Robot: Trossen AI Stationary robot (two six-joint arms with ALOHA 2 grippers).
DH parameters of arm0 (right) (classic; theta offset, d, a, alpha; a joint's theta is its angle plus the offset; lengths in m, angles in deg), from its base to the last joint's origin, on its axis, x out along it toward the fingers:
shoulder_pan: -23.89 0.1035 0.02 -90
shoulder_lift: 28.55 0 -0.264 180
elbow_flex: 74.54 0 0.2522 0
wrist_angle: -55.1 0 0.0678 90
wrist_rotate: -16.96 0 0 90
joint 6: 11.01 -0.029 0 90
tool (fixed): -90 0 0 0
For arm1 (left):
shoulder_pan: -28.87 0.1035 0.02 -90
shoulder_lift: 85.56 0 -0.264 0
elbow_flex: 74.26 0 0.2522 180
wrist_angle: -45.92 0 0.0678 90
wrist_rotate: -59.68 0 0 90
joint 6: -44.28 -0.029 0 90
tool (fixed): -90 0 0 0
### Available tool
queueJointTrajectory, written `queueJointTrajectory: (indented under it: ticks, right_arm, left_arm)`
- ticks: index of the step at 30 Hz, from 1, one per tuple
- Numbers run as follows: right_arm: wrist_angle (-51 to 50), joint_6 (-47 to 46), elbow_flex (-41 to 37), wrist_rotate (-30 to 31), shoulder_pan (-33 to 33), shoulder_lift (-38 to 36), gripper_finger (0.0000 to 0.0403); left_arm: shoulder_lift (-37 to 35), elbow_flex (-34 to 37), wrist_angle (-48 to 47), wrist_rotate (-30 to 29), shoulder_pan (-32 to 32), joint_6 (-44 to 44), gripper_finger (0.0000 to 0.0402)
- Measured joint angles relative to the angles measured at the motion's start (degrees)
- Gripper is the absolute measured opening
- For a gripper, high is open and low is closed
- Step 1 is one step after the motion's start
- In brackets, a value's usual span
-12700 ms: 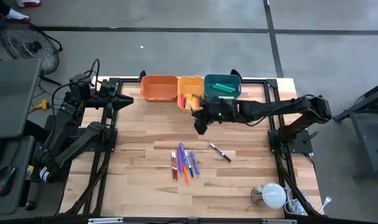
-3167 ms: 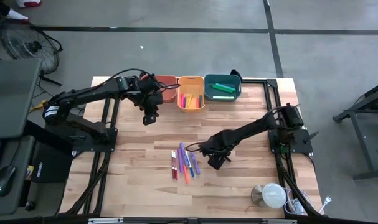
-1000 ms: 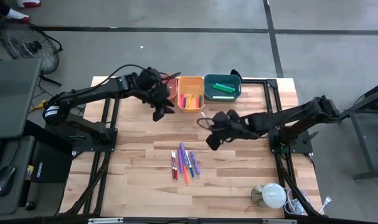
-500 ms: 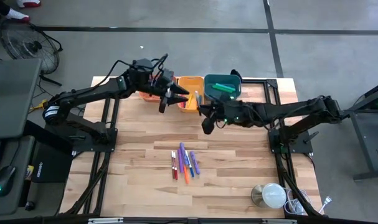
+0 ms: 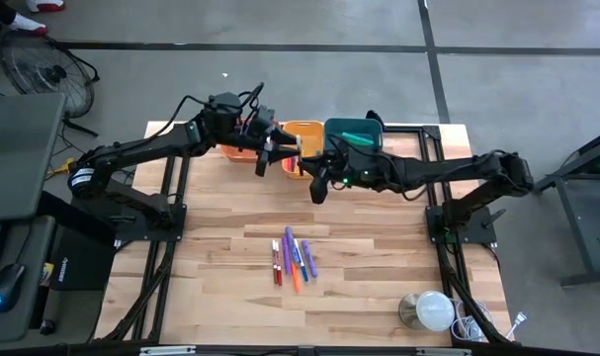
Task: Pick & Place Markers
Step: Put the black marker into the orange bin
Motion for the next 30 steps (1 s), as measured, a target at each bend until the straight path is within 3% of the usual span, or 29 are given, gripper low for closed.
queueJointTrajectory:
  ticks: [16, 20, 26, 30]
  right_arm:
    - [2.95, -0.14, -0.02, -3.47, -2.24, 0.97, 0.0023]
    - [2.26, -0.16, -0.02, -3.18, -2.21, 0.97, 0.0023]
    - [0.68, -0.16, -0.02, -3.11, -2.19, 0.97, 0.0023]
    - [0.15, -0.17, -0.02, -3.1, -2.17, 0.97, 0.0023]
  left_arm:
    - [4.84, 0.07, 2.51, 2.27, 0.04, 1.82, 0.0153]
    - [5.08, 0.07, 2.51, 2.35, 0.04, 1.51, 0.0118]
    - [4.77, 0.07, 2.27, 2.23, 0.05, -0.32, 0.0027]
    - [4.76, 0.07, 2.06, 3.47, 0.04, -1.29, 0.0026]
